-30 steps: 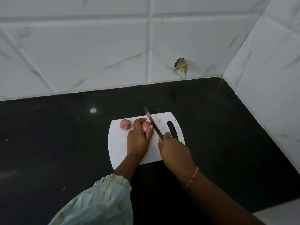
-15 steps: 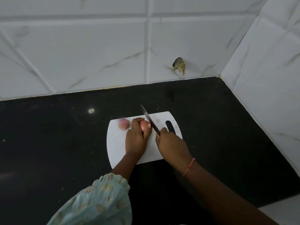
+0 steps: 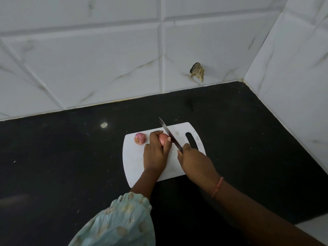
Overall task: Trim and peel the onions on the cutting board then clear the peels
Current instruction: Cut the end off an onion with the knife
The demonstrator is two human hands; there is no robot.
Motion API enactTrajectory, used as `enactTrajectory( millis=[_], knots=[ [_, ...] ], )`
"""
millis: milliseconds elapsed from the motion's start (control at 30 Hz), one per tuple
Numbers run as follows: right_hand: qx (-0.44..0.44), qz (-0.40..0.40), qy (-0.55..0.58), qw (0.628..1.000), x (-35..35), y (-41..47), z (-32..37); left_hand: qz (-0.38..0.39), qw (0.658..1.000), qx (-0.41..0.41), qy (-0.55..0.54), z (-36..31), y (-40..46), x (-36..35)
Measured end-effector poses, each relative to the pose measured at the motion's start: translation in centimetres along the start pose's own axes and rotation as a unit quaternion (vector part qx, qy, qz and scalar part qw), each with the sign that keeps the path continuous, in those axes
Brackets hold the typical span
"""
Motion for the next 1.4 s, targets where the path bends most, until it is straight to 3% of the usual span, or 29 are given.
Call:
enactTrajectory(
  millis=[400,867,1033,1400],
  knots=[
    [0.006,0.007,0.038,0.999,0.6,0.9,0.2,-0.002,1.000,0.016,-0.008,0.0,0.0,0.0],
    [-0.004,0.013,-0.006,1.000,-1.1,-0.4,-0.8,0.003,1.000,0.009,-0.010,-0.1,-0.2,-0.4],
    [-0.025,0.028,0.046,0.998,-2.9,0.3,-1.0,0.002,0.999,0.019,-0.029,-0.1,-0.3,-0.5],
    [-0.021,-0.019,0.023,0.999,-3.9,-0.4,-2.3,-0.002,0.996,0.033,-0.086,0.0,-0.5,0.1]
  ],
)
Point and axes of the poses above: each hand's wrist, its own y-axis towards the middle knuckle, its own x-axis out of the back of the hand, z = x × y, the point moved 4 cm from there along y, towards the middle knuckle, and after that the axes turned 6 degrees about -y, right-handed, at the moved point
